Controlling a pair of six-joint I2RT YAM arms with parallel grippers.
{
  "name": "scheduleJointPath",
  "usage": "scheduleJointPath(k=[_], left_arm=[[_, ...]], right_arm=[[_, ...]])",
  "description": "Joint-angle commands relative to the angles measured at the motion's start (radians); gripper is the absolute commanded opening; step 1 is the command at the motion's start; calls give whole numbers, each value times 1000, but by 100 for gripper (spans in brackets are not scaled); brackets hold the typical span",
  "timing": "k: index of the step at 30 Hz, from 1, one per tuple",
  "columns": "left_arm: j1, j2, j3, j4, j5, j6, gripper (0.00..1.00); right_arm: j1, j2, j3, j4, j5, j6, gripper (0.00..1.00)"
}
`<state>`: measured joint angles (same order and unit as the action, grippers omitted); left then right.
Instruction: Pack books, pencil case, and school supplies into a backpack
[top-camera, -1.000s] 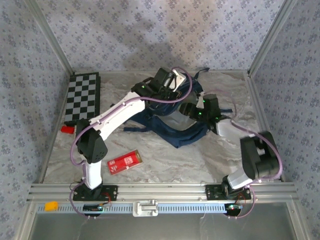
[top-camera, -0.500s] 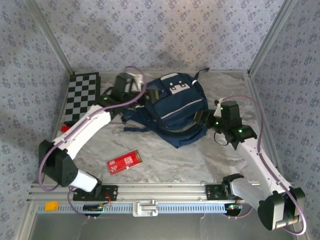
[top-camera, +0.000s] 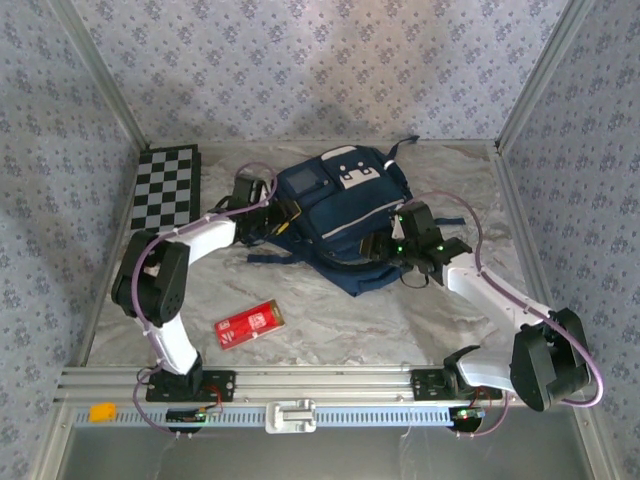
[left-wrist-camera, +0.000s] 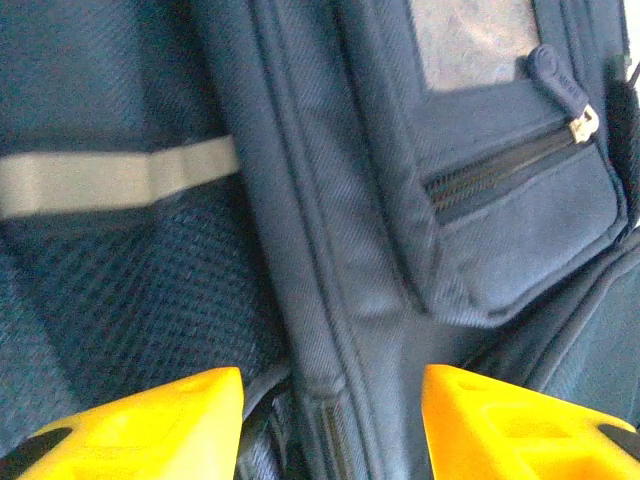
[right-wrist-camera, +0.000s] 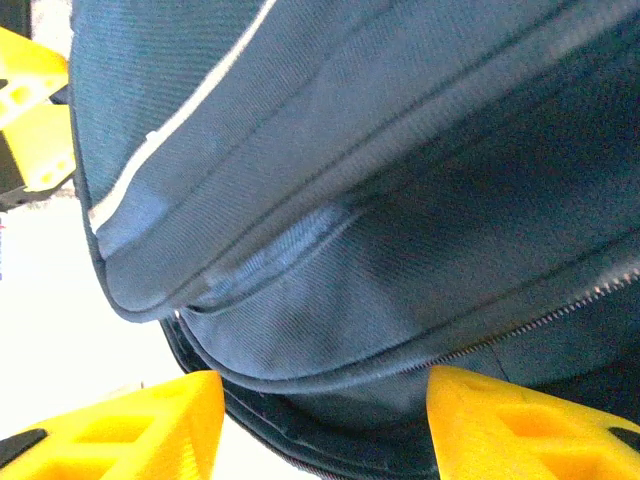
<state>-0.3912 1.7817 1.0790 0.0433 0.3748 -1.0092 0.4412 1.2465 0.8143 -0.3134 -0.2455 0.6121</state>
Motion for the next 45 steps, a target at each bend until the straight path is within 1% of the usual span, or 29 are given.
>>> scheduleJointPath(k=[1, 4, 11, 12, 14, 17, 20, 22, 26, 29, 32, 35, 40, 43, 45], left_arm=[[-16, 57, 37, 118, 20, -70, 47], [-40, 94, 58, 145, 18, -74, 43], [-80, 146, 103, 101, -31, -89, 40], [-81, 151, 106, 108, -30, -100, 38], [-87, 149, 112, 117, -33, -111, 29], [-108, 136, 141, 64, -56, -111, 13], [-136, 110, 134, 66, -57, -134, 5], [-156, 82, 105, 87, -62, -172, 0], [-226, 33, 64, 91, -106, -240, 0], [-256, 11, 54, 67, -150, -263, 0], [-261, -12, 35, 57, -189, -274, 0], [-264, -16, 32, 48, -203, -281, 0], [-278, -26, 31, 62, -214, -290, 0], [-287, -40, 25, 65, -224, -299, 0], [-291, -53, 21, 62, -229, -301, 0]], right_arm=[[-10, 11, -10, 36, 15, 8, 56], [-21, 14, -24, 52, 14, 8, 56], [-57, 35, -37, 98, 17, 2, 56], [-67, 43, -37, 104, 15, -3, 56], [-87, 51, -33, 117, 7, -14, 55], [-113, 63, -15, 110, 32, -45, 56], [-151, 83, 8, 119, 14, -69, 57], [-176, 111, 40, 122, 17, -105, 59], [-209, 172, 129, 84, 53, -163, 65], [-203, 168, 164, 32, 87, -182, 71], [-168, 114, 164, -55, 166, -187, 75], [-112, 30, 153, -172, 278, -134, 76], [62, -81, 125, -282, 418, -75, 76], [167, -93, 125, -353, 466, -2, 73], [247, -88, 121, -353, 527, 67, 72]])
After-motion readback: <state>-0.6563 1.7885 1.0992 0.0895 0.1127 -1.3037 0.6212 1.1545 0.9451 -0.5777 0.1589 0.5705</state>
